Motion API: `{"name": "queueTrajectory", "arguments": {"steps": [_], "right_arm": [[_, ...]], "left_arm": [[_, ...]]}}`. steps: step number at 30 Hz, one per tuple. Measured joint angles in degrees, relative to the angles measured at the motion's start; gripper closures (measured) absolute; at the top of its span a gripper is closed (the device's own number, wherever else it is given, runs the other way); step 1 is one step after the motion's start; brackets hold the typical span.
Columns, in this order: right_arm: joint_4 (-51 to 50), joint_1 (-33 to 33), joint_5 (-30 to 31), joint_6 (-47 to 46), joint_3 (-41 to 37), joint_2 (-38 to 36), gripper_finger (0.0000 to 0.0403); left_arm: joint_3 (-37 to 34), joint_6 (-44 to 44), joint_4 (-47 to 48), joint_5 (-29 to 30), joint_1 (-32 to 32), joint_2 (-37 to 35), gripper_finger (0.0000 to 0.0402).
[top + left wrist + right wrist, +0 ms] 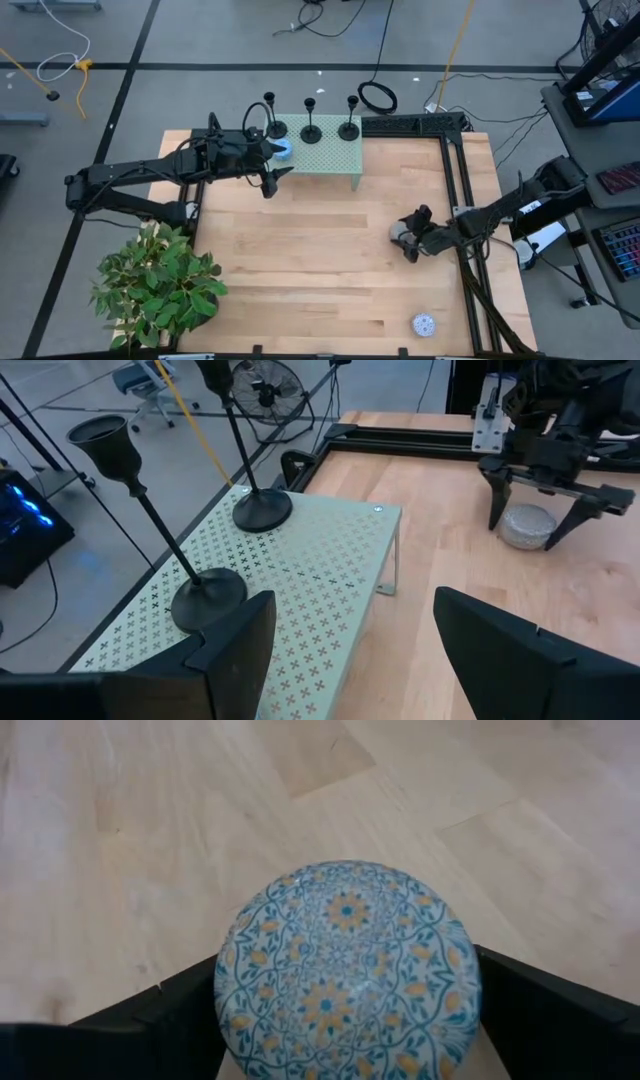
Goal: Pick & Place candle stick holders
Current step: Put the blue and orange candle jar on the shelf
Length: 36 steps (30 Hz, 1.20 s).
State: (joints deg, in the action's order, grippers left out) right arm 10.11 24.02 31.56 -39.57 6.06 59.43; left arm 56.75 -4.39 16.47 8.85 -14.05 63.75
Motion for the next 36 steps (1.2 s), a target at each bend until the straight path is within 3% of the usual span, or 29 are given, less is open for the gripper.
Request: {"name": "queueTrajectory", "arguments": {"steps": [7, 11, 15, 20, 23, 26, 31, 36], "right_arm": [[4.4, -0.1, 0.6, -2.2, -3.0, 0.1, 0.0111], [13.2, -0.3, 2.7, 1.8, -2.5, 0.1, 0.0112], [26.0, -2.7, 8.9, 14.8, -0.7, 0.1, 0.0110], [44.3, -9.2, 8.7, 35.1, 5.9, 0.4, 0.0109], [42.7, -14.0, 6.1, 42.5, 11.8, 1.4, 0.0109], [36.7, -18.8, 1.1, 43.0, 18.3, 4.8, 0.0109], [30.8, -25.8, -5.9, 43.4, 29.2, 15.5, 0.0109], [30.1, -31.6, -6.7, 43.7, 38.5, 26.7, 0.0109]], "left_arm": [[0.0, 0.0, -0.1, 0.0, 0.0, 0.0, 0.0128], [0.0, -0.2, -0.1, 0.0, 0.0, 0.0, 0.0128], [0.0, -0.2, -0.6, 0.0, 0.0, 0.0, 0.0128], [0.0, -0.3, -1.2, 0.1, 0.0, 0.0, 0.0128], [0.0, -0.3, -1.8, 0.1, 0.0, 0.0, 0.0128], [0.0, -0.4, -2.3, 0.1, 0.0, 0.0, 0.0128], [0.0, -0.4, -2.9, 0.1, 0.0, 0.0, 0.0128], [0.0, -0.4, -3.0, 0.1, 0.0, 0.0, 0.0128]]}}
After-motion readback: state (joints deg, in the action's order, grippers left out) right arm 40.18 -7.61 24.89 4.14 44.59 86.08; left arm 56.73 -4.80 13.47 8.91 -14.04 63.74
